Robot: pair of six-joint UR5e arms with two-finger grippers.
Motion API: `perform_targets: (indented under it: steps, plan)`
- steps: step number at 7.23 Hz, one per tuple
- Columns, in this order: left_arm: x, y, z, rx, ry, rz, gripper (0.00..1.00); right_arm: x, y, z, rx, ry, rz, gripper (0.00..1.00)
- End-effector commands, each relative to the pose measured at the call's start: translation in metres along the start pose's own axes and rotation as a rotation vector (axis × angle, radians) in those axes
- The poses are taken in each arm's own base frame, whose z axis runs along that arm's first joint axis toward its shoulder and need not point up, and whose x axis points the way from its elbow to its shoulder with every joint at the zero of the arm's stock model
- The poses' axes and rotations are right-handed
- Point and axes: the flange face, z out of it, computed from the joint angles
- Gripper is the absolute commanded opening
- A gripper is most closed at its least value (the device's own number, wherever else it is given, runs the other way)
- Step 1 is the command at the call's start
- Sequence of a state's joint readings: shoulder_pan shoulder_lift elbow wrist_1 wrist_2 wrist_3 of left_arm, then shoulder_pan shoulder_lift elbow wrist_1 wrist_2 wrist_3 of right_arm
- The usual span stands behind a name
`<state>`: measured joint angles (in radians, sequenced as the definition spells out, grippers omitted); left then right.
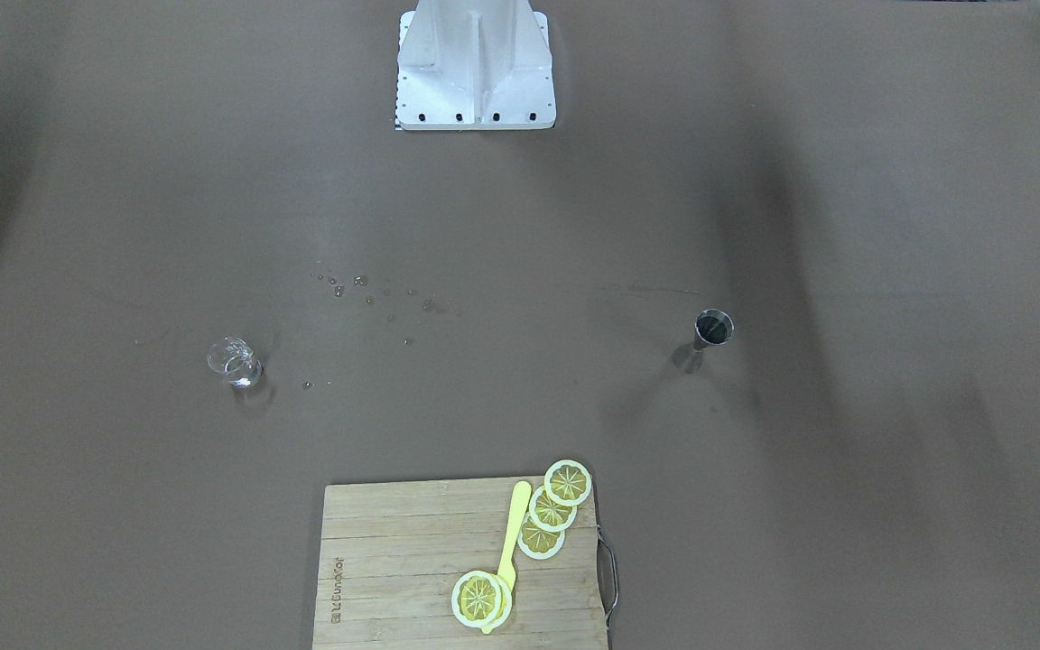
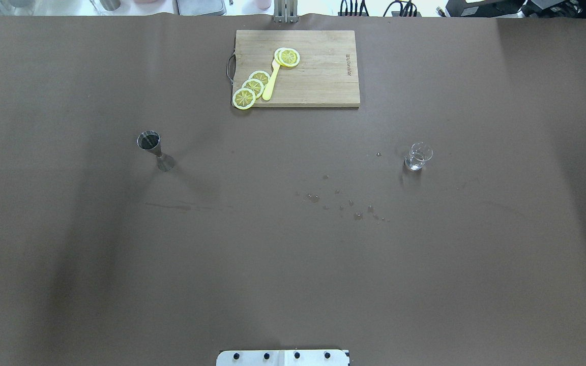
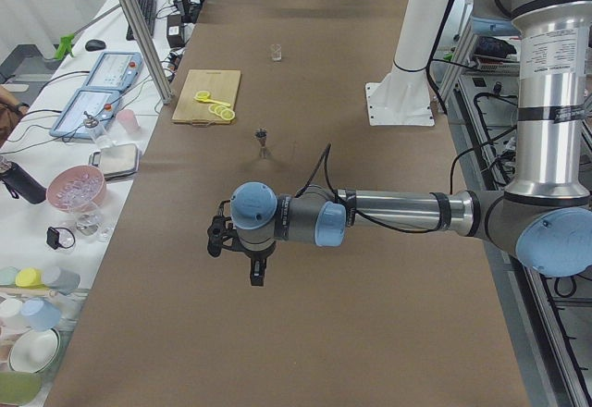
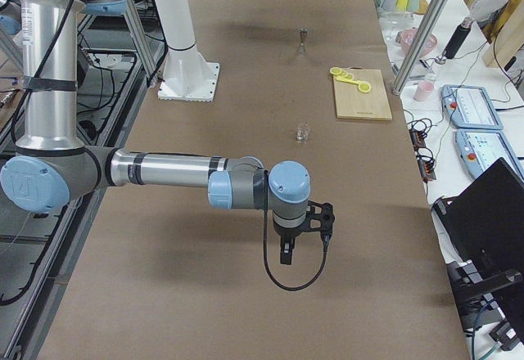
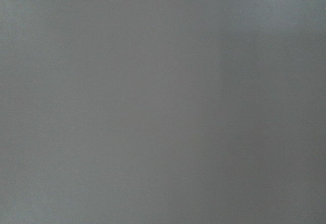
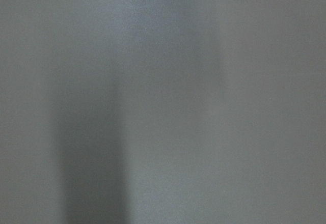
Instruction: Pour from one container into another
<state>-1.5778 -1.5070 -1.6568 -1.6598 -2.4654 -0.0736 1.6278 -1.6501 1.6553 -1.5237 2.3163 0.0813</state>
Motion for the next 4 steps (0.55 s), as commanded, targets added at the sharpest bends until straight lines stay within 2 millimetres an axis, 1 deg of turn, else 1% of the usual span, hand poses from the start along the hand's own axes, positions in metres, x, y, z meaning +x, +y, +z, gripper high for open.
perform_targets:
  steps: [1,3,4]
  plan:
    - [-0.0009,-0.0022,0.0023,-0.004,0.000,-0.001,0.99,-0.0003,0.0002,-0.0012,0.002,0.000,0.000,1.00]
    - [-0.0024,-0.0007,0.0015,-0.003,-0.001,-0.005,0.99,-0.0003,0.0001,-0.0013,0.003,0.001,-0.001,1.00]
    - [-0.0019,-0.0032,0.0020,-0.005,-0.002,-0.005,0.99,0.0009,0.0003,-0.0011,0.002,0.002,0.002,1.00]
